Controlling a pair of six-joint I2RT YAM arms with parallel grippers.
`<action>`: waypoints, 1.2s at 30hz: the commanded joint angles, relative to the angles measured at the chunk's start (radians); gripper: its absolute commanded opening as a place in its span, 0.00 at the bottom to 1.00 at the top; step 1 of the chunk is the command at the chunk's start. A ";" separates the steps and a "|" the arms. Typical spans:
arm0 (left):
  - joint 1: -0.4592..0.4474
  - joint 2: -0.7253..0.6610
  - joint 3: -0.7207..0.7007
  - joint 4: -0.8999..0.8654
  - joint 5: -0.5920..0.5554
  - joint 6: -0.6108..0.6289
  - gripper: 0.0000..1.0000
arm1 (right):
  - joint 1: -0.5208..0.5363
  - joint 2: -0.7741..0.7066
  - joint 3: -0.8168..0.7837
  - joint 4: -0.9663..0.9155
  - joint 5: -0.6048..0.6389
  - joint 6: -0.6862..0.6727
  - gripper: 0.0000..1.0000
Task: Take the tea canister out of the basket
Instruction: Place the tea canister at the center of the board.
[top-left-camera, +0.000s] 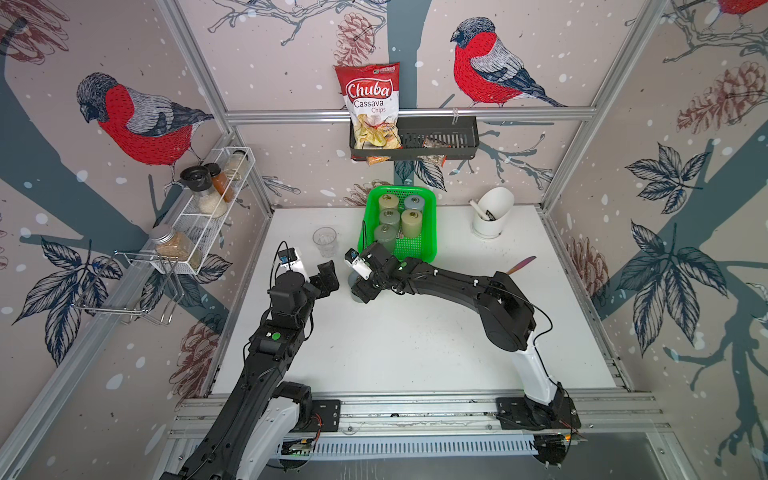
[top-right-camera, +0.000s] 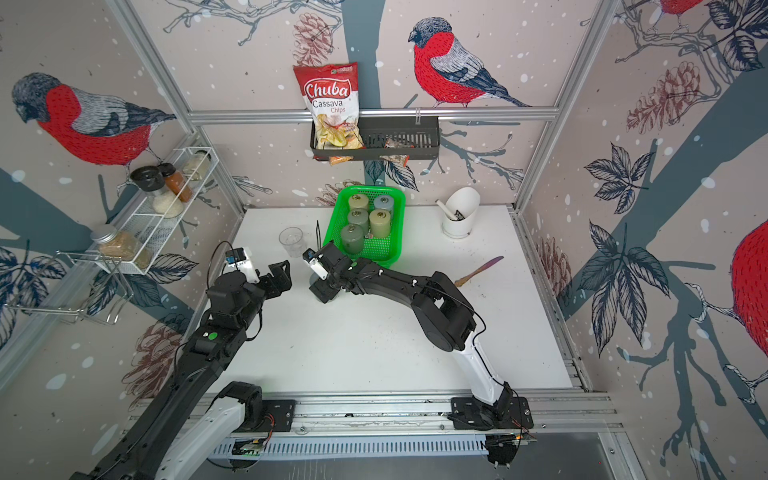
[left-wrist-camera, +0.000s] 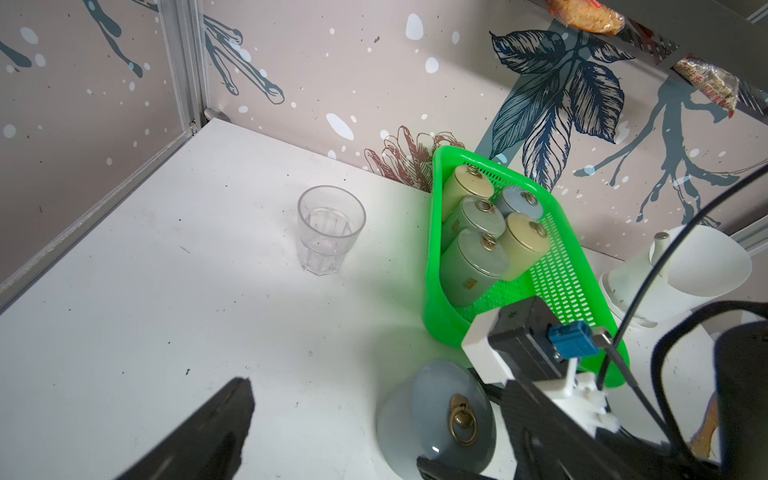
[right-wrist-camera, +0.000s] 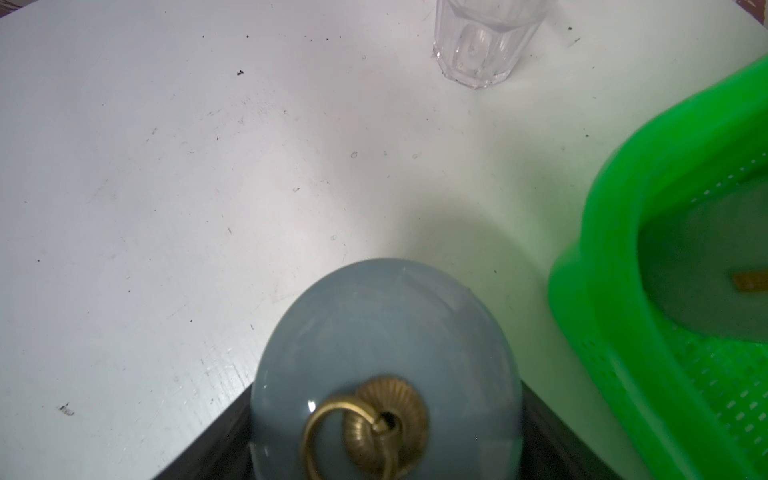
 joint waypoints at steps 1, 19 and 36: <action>0.003 0.002 -0.003 0.019 0.009 0.001 0.97 | -0.003 0.005 0.010 0.047 0.015 0.015 0.52; 0.003 -0.004 -0.007 0.020 0.013 0.007 0.97 | -0.003 0.002 -0.013 0.037 -0.015 0.011 1.00; 0.003 -0.012 -0.002 0.046 0.060 0.006 0.97 | -0.185 -0.310 -0.159 0.196 -0.164 0.107 1.00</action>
